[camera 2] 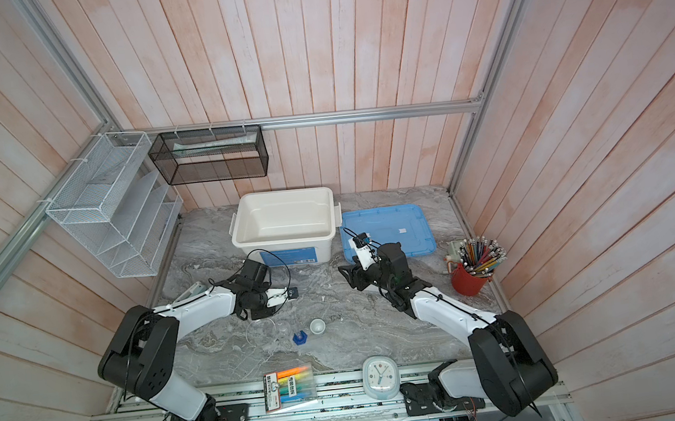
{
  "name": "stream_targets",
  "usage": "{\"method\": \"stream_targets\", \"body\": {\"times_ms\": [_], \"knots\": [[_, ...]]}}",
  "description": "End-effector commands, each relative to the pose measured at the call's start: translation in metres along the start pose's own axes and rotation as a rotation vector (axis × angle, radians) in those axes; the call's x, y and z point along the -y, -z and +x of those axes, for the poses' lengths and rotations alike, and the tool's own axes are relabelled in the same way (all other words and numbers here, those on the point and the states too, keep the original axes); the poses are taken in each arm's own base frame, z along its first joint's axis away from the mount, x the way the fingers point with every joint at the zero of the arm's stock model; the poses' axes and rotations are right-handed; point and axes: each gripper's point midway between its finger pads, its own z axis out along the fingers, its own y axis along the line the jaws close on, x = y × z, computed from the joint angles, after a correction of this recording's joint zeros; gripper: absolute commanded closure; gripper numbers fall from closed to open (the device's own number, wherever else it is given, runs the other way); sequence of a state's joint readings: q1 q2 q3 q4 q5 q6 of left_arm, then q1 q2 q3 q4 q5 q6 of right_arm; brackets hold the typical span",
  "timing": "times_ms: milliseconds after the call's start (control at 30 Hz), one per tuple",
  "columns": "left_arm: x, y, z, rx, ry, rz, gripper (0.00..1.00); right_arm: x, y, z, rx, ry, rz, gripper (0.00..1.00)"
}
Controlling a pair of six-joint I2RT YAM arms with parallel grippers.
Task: Organize the chemistry lab equipment
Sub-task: 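Lift the stoppered test tube upright with the left gripper, then raise the test tube with the left gripper while the right gripper approaches it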
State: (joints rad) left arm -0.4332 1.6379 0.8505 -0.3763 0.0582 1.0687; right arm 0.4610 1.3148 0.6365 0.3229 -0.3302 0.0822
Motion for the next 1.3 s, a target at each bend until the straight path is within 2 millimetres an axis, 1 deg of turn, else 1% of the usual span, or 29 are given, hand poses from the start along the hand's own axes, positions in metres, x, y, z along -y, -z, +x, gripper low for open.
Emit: {"method": "stream_targets", "body": {"times_ms": [0,100,233,367,500,633,800,900,967,1033,1133,1200,1267], "knots": [[0.038,-0.012,0.016,-0.044,0.035,0.126,0.87,0.004,-0.002,-0.001,0.013,-0.011,0.012,0.38],[0.029,-0.007,0.009,-0.017,0.089,0.099,0.88,0.004,-0.001,-0.001,0.01,-0.014,0.012,0.38],[0.014,0.007,-0.005,0.04,0.161,0.052,0.89,0.004,0.004,-0.003,0.011,-0.012,0.024,0.38],[0.002,0.026,-0.016,0.104,0.204,-0.007,0.89,0.005,0.013,-0.006,0.022,-0.014,0.044,0.38],[-0.01,0.05,-0.028,0.177,0.235,-0.071,0.89,0.005,0.024,-0.013,0.042,-0.019,0.066,0.38],[-0.027,0.08,-0.041,0.285,0.304,-0.141,0.89,0.002,0.038,-0.032,0.09,-0.014,0.073,0.38],[-0.04,0.123,-0.059,0.456,0.38,-0.205,0.89,-0.011,0.046,-0.06,0.125,-0.004,0.026,0.37],[-0.044,0.148,-0.065,0.552,0.414,-0.236,0.89,-0.024,0.045,-0.07,0.115,-0.01,-0.041,0.37],[-0.047,0.166,-0.07,0.634,0.447,-0.243,0.89,-0.043,0.042,-0.074,0.109,0.013,-0.122,0.35],[-0.047,0.181,-0.076,0.718,0.476,-0.224,0.89,-0.065,0.039,-0.077,0.105,0.056,-0.187,0.32],[-0.043,0.195,-0.085,0.825,0.501,-0.193,0.89,-0.09,0.028,-0.084,0.099,0.098,-0.234,0.31],[-0.04,0.202,-0.09,0.887,0.512,-0.172,0.89,-0.105,0.022,-0.091,0.104,0.114,-0.277,0.3],[-0.037,0.21,-0.094,0.937,0.515,-0.142,0.89,-0.12,0.02,-0.102,0.133,0.126,-0.327,0.31]]}}
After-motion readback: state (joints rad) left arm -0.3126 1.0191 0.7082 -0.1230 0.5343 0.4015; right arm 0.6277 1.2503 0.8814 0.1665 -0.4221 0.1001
